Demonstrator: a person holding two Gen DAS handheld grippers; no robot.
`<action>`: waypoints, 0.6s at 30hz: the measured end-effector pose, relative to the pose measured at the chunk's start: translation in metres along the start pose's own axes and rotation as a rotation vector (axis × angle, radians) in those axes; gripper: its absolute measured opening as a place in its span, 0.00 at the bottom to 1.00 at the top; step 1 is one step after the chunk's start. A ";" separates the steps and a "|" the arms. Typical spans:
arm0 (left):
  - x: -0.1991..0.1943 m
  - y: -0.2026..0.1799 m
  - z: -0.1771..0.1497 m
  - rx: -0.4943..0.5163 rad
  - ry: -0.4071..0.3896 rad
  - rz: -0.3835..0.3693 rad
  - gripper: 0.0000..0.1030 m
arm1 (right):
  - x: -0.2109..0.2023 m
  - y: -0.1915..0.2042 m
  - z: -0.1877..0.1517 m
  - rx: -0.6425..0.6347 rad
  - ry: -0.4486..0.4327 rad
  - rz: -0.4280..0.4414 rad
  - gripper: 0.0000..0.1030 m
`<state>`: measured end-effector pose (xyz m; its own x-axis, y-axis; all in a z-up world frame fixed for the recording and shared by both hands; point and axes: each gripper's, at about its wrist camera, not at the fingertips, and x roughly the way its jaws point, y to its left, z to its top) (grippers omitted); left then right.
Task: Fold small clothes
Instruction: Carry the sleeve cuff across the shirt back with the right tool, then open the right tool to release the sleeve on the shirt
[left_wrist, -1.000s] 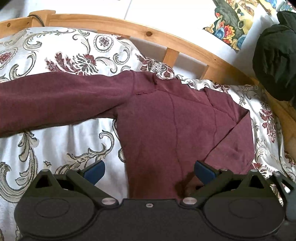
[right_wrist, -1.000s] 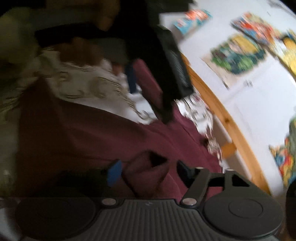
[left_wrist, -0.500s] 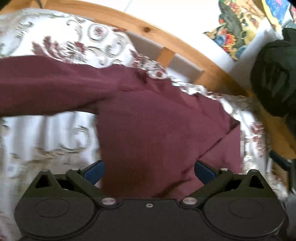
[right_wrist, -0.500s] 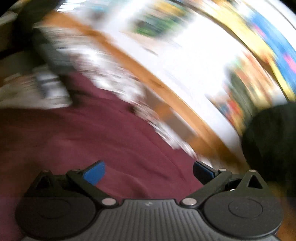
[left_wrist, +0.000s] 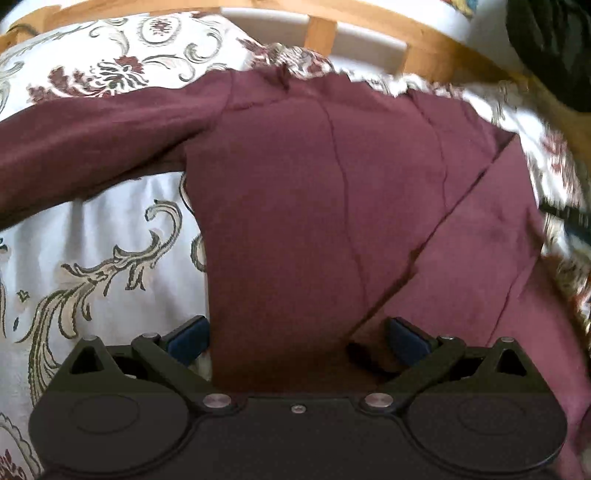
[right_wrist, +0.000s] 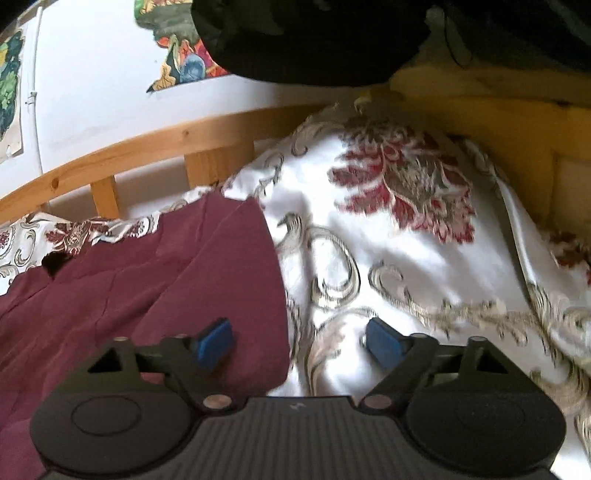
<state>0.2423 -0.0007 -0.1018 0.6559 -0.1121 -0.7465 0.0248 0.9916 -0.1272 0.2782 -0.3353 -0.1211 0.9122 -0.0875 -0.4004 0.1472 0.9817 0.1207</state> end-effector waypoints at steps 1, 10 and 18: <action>0.000 -0.001 -0.002 0.026 -0.001 0.008 0.99 | -0.001 0.004 0.001 -0.018 -0.017 0.014 0.78; 0.006 -0.003 -0.006 0.081 -0.011 0.018 1.00 | 0.034 0.024 0.001 -0.116 0.074 -0.001 0.21; 0.009 -0.003 -0.006 0.081 -0.008 0.008 1.00 | 0.024 0.014 -0.002 -0.091 0.040 -0.038 0.09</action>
<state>0.2438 -0.0048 -0.1119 0.6620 -0.1044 -0.7422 0.0807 0.9944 -0.0679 0.3014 -0.3232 -0.1313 0.8901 -0.1203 -0.4397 0.1448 0.9892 0.0227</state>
